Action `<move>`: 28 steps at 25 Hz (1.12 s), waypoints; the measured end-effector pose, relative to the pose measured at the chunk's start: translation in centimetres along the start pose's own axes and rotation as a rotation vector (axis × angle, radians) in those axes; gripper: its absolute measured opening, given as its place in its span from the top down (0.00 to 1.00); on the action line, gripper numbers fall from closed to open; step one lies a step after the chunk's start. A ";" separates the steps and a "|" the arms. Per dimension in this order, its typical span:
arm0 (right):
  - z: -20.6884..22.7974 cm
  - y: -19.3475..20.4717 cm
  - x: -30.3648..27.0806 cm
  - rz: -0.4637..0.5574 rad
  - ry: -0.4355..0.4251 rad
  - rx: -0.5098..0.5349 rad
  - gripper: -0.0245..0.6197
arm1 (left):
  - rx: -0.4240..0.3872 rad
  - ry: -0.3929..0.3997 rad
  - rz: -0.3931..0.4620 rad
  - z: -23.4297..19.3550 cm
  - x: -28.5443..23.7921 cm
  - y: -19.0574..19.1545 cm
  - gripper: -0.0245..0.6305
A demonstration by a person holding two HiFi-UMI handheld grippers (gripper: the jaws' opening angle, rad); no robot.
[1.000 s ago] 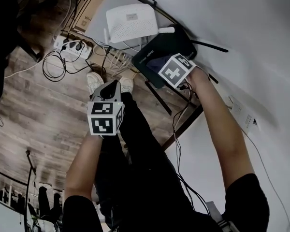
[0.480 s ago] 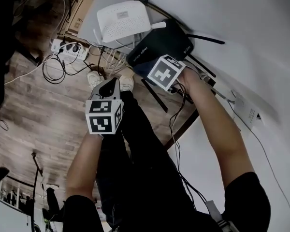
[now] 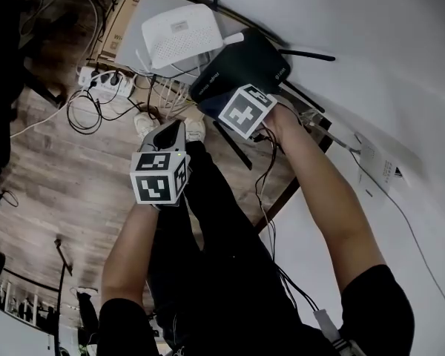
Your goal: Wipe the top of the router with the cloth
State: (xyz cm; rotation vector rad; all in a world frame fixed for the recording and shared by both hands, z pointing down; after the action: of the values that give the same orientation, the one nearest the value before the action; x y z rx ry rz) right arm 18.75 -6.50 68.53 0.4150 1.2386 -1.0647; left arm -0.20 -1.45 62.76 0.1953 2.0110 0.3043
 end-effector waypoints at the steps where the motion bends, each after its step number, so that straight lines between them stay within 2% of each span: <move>1: 0.5 -0.1 0.2 0.012 0.047 -0.005 0.87 | -0.005 0.000 0.000 0.0 0.1 0.0 0.96; 3: 1.5 -0.3 0.6 0.040 0.123 -0.030 0.87 | -0.008 -0.002 -0.001 0.0 0.3 0.0 0.96; 5: 2.3 -0.3 0.9 0.064 0.157 -0.055 0.87 | -0.009 -0.005 0.002 -0.1 0.4 0.0 0.96; 10: 4.8 -0.3 1.4 0.085 0.316 -0.036 0.87 | -0.004 -0.012 0.015 0.3 1.3 0.0 0.96; 13: 5.5 -0.1 2.9 0.132 0.368 -0.060 0.87 | 0.008 -0.013 0.036 0.8 2.7 -0.4 0.96; 15: 4.8 0.0 5.1 0.220 0.370 -0.095 0.87 | 0.011 -0.028 0.062 0.8 4.0 -1.0 0.96; 21: -0.6 0.9 13.4 0.587 0.314 -0.207 0.87 | 0.077 -0.125 0.197 1.0 9.9 -3.7 0.96; 24: -4.6 2.2 17.4 0.781 0.316 -0.175 0.87 | 0.090 -0.126 0.261 2.2 13.7 -5.2 0.96; 28: -10.4 4.6 23.0 0.981 0.367 -0.094 0.87 | 0.052 -0.152 0.330 4.6 19.8 -8.0 0.96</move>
State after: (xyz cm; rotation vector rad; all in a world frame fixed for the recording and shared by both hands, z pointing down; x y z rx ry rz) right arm 15.72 -6.15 43.01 1.0403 1.1677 -0.0880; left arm -4.86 -3.14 41.48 0.5698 1.8337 0.4318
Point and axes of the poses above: the fingertips, and each gripper's own axes: x backward along the fingers, z to its right, y out of its underside, the point moved 8 cm from there along x, backward along the fingers, and after that the axes turned 3 degrees about -y, right-handed, at the moved point
